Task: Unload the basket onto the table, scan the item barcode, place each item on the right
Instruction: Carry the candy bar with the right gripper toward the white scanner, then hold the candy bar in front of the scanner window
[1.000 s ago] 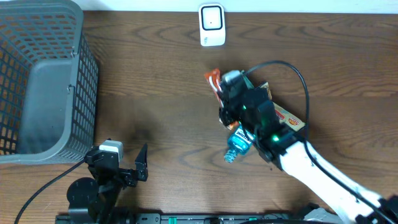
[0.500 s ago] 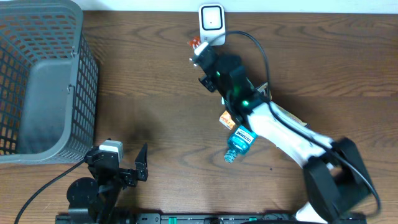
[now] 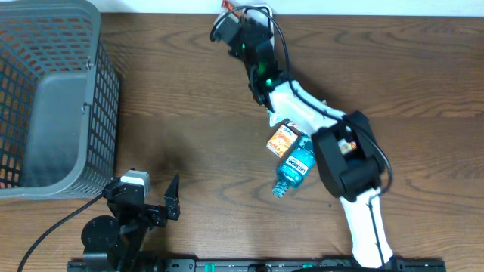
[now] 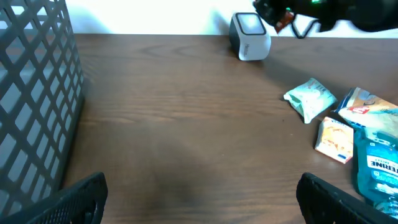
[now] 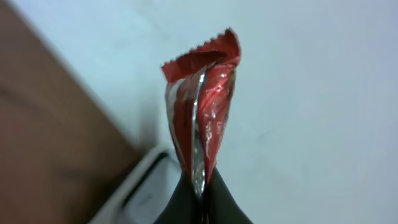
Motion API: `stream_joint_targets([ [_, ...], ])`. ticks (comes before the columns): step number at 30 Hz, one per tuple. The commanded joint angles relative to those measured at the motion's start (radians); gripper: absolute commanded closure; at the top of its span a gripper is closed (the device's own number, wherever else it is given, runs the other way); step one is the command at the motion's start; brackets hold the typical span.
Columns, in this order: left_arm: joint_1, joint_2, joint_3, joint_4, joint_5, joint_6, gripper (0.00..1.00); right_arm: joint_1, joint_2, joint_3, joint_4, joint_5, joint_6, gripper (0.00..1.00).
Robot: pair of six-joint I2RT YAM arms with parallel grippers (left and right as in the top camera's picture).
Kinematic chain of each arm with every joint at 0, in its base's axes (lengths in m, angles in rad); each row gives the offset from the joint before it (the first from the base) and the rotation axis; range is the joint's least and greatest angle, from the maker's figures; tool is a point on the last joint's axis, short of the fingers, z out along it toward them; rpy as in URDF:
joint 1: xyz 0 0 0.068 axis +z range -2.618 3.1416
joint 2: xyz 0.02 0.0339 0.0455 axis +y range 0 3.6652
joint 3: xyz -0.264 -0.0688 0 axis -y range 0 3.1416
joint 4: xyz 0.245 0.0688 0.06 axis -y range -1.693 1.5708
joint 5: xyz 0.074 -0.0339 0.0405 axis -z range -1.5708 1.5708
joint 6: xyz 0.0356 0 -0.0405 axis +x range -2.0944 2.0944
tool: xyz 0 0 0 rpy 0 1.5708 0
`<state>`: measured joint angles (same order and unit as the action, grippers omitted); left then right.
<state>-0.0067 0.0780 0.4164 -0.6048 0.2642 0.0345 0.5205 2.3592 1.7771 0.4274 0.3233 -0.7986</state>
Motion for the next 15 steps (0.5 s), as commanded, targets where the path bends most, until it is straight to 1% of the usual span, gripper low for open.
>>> stream_joint_targets([
  [1, 0.005, 0.001, 0.009, -0.001, 0.013, 0.014, 0.03, -0.017, 0.105, 0.126, 0.049, 0.042, -0.2, 0.99],
  [2, 0.005, 0.001, 0.009, -0.001, 0.013, 0.014, 0.03, -0.021, 0.137, 0.159, 0.062, 0.033, -0.227, 0.99],
  [5, 0.005, 0.001, 0.009, -0.001, 0.013, 0.014, 0.03, -0.037, 0.198, 0.226, 0.071, -0.008, -0.219, 0.99],
  [8, 0.005, 0.001, 0.009, -0.001, 0.013, 0.014, 0.03, -0.054, 0.253, 0.274, 0.079, -0.073, -0.258, 0.99],
  [12, 0.005, 0.001, 0.009, -0.001, 0.013, 0.014, 0.03, -0.069, 0.296, 0.291, 0.146, -0.099, -0.28, 0.99],
  [15, 0.005, 0.001, 0.009, -0.001, 0.013, 0.014, 0.03, -0.075, 0.309, 0.291, 0.144, -0.102, -0.28, 0.99],
])
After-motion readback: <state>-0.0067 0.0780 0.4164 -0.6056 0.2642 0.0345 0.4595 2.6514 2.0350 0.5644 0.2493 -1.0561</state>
